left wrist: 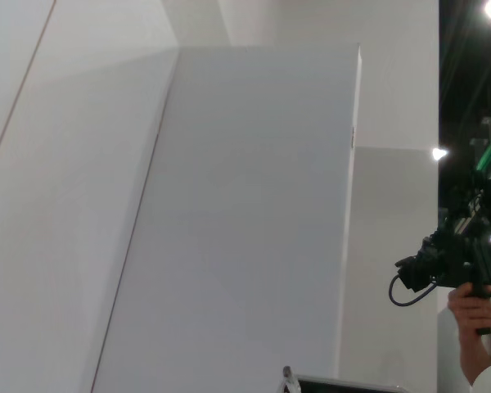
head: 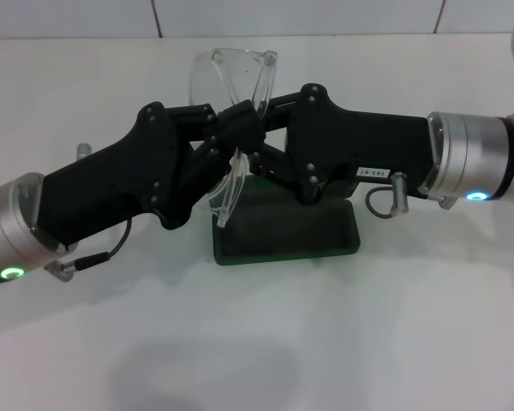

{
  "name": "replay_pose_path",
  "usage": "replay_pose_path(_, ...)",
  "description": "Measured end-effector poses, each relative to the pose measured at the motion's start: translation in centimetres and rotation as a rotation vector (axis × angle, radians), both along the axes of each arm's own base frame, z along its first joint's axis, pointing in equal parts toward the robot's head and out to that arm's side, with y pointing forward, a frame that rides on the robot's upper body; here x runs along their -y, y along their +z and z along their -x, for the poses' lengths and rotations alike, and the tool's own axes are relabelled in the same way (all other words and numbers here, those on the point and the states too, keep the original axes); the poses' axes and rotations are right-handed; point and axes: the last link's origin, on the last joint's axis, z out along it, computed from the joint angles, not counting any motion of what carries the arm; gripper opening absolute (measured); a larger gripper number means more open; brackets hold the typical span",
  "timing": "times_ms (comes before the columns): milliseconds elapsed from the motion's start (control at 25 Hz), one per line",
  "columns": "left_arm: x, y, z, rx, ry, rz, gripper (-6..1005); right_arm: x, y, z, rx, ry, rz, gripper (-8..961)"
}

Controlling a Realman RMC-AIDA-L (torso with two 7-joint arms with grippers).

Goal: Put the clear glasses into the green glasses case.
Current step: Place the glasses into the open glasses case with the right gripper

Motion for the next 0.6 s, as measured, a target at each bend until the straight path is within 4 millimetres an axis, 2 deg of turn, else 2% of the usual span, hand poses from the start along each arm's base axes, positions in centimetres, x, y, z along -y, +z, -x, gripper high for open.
replay_pose_path(600, -0.24, -0.22, 0.16, -0.013, 0.022, -0.005, 71, 0.12, 0.02, 0.03, -0.003, 0.006, 0.006, 146)
